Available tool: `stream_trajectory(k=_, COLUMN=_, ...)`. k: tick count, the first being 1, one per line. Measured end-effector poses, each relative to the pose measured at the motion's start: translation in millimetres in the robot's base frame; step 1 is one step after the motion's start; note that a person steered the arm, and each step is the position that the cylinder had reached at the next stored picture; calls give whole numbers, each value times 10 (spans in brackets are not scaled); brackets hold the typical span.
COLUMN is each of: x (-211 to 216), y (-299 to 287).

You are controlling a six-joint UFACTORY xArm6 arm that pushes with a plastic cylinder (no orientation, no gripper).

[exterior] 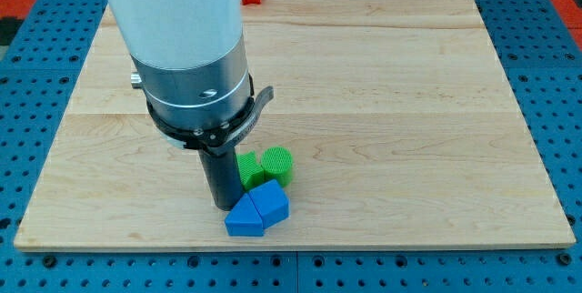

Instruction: Move your arm towards left of green star

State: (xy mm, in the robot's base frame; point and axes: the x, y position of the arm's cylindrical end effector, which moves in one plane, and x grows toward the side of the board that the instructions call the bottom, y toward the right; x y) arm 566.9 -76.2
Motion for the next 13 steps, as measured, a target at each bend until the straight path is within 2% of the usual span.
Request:
stream_trajectory(k=4, x=-96, y=-1453)
stream_trajectory(k=6, x=217, y=-2272)
stream_trajectory(k=7, x=190, y=-2285)
stream_trajectory(k=8, x=50, y=-2286)
stream_trajectory(k=9, x=-318, y=-1970)
stream_trajectory(k=11, x=-1212, y=-1007)
stream_trajectory(k=12, x=-1297, y=-701)
stream_trajectory(k=13, x=-1430, y=-97)
